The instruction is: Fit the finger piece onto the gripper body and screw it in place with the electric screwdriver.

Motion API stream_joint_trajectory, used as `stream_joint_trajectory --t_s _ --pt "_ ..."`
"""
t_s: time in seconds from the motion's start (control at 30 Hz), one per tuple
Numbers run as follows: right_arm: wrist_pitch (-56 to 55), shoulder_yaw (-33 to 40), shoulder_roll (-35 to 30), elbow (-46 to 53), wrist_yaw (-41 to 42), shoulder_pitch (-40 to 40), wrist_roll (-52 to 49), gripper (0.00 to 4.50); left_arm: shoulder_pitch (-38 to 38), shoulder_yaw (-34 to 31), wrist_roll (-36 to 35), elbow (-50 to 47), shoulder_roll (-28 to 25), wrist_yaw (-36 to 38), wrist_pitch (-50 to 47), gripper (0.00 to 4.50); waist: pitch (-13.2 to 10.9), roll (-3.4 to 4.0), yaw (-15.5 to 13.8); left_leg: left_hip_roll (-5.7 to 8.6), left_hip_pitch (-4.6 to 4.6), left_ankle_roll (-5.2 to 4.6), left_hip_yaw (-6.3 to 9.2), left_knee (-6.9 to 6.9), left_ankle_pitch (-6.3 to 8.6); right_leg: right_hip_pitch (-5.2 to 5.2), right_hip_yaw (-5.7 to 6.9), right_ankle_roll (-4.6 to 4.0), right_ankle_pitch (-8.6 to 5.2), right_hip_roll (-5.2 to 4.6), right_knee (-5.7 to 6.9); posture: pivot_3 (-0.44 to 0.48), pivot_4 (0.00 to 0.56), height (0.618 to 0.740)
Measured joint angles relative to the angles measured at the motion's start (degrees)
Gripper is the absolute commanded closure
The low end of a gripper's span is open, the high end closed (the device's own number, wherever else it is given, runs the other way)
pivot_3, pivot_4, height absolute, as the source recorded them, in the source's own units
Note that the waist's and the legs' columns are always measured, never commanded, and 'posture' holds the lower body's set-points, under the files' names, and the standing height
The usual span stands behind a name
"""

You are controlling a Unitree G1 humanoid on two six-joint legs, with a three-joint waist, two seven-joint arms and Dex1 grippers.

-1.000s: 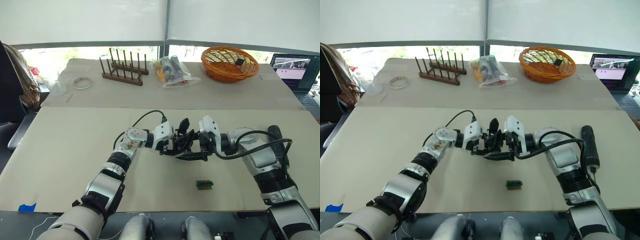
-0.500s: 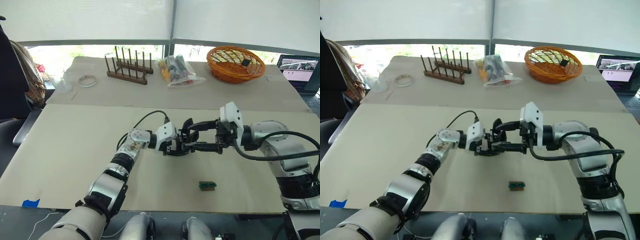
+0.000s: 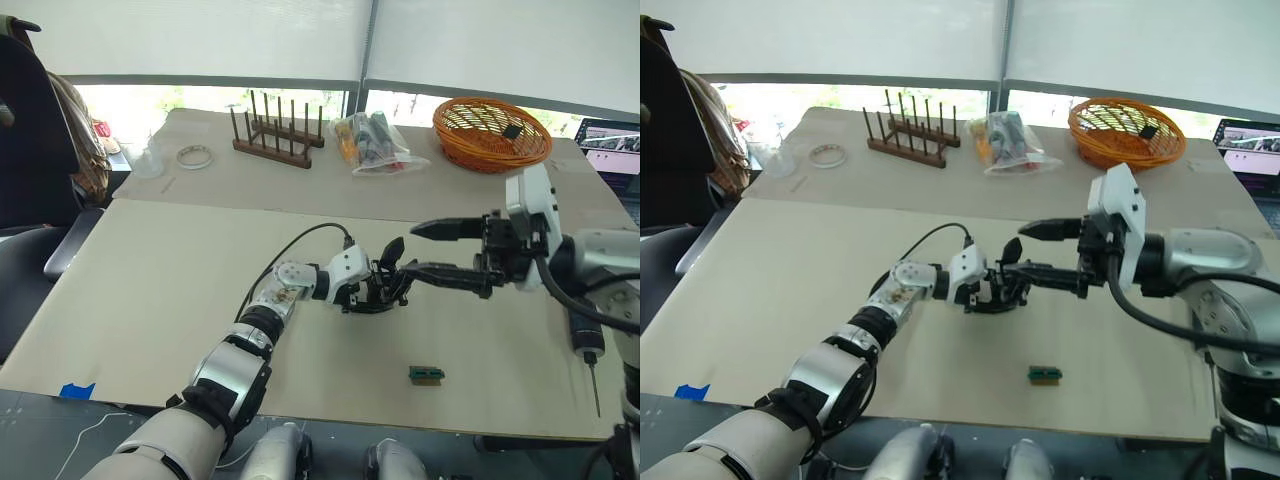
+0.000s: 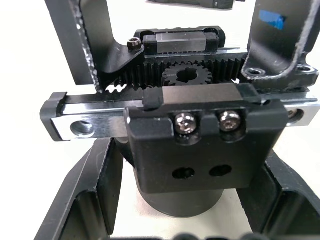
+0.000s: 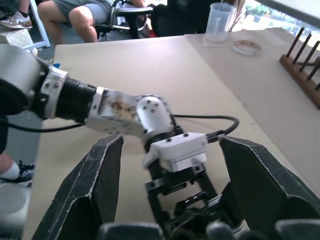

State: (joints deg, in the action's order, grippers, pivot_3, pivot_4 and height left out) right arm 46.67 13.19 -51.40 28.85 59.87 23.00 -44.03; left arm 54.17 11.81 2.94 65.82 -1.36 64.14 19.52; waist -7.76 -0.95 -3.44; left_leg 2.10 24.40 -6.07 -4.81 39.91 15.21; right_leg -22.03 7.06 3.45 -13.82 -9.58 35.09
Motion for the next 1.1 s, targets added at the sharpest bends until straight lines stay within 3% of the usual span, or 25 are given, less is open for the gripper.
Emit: stream_joint_trajectory --t_s 0.1,0.23,0.4,0.53,0.67,0.83,0.93,1.0,1.1 --pt "2.58 2.05 -2.35 1.75 -0.50 -1.71 -3.17 1.07 -0.05 0.44 1.07 0.80 -1.01 0.57 -0.93 0.02 -0.01 -0.01 0.30 0.00 0.01 -0.05 -0.08 -0.01 0.02 -0.04 0.00 0.02 0.04 0.02 -0.02 0.000 0.150 0.740" --pt "4.36 3.44 -7.14 3.07 -2.73 -5.55 -2.89 0.02 -0.17 0.49 1.20 -0.14 -3.45 3.24 -0.64 0.00 -0.01 -0.02 1.07 -0.07 0.00 -0.10 -0.08 -0.04 0.03 -0.02 0.00 0.02 0.04 0.01 -0.02 0.000 0.150 0.740" --pt "9.45 8.12 -13.08 2.92 -5.87 -14.02 -0.81 0.02 -3.53 -0.17 -0.61 -6.23 -9.05 8.94 -1.31 0.00 -0.01 0.01 2.08 -0.24 0.00 -0.37 -0.21 -0.10 -0.16 0.09 0.01 -0.02 0.05 0.02 0.02 0.000 0.150 0.740" --pt "18.89 14.62 -17.85 -2.35 -11.42 -18.44 3.08 0.02 -12.63 -0.66 -5.54 -24.25 -18.75 18.50 -11.08 0.00 -0.07 0.10 2.90 -0.27 -0.01 -0.31 -0.23 -0.11 -0.16 0.08 -0.01 -0.03 0.05 0.01 -0.04 0.000 0.150 0.740" --pt "21.56 16.02 -22.62 -8.15 -14.29 -26.85 11.01 0.02 -22.55 -1.61 -13.25 -49.71 -28.85 23.14 -27.29 0.00 -0.35 0.39 2.57 -0.21 -0.04 -0.24 -0.07 -0.05 -0.18 0.04 -0.01 -0.02 0.03 0.04 -0.11 0.000 0.150 0.740" --pt "26.14 11.01 -22.34 -22.31 -18.39 -20.50 14.92 0.02 -25.27 -4.04 -23.23 -73.36 -37.20 23.11 -42.75 0.00 -0.71 1.12 2.57 0.03 -0.17 0.04 -0.09 0.01 -0.02 0.23 -0.04 0.05 -0.01 0.03 -0.16 0.000 0.150 0.740" --pt "24.03 2.75 -20.95 -32.35 -20.36 -11.14 18.60 0.02 -25.35 -4.35 -26.76 -79.43 -40.74 23.22 -46.87 0.00 -0.79 1.25 3.06 0.01 -0.18 -0.01 -0.23 -0.10 -0.06 0.08 -0.17 0.08 -0.06 0.25 -0.05 0.000 0.150 0.740" --pt "24.05 -1.34 -19.32 -38.18 -20.86 -5.45 20.02 0.02 -25.07 -4.88 -29.39 -82.19 -41.58 22.97 -48.78 0.00 -0.85 1.35 3.27 -0.06 -0.16 -0.45 -0.27 -0.17 -0.46 0.26 -0.17 0.03 -0.11 0.36 -0.01 0.000 0.150 0.740" --pt "23.20 -6.41 -17.66 -44.11 -20.15 -0.52 21.68 0.02 -24.82 -5.07 -31.71 -84.30 -41.58 21.60 -50.29 0.00 -0.90 1.43 3.17 -0.16 -0.17 -0.36 -0.24 -0.21 -0.55 0.36 -0.10 0.00 -0.21 0.53 0.01 0.000 0.150 0.740"
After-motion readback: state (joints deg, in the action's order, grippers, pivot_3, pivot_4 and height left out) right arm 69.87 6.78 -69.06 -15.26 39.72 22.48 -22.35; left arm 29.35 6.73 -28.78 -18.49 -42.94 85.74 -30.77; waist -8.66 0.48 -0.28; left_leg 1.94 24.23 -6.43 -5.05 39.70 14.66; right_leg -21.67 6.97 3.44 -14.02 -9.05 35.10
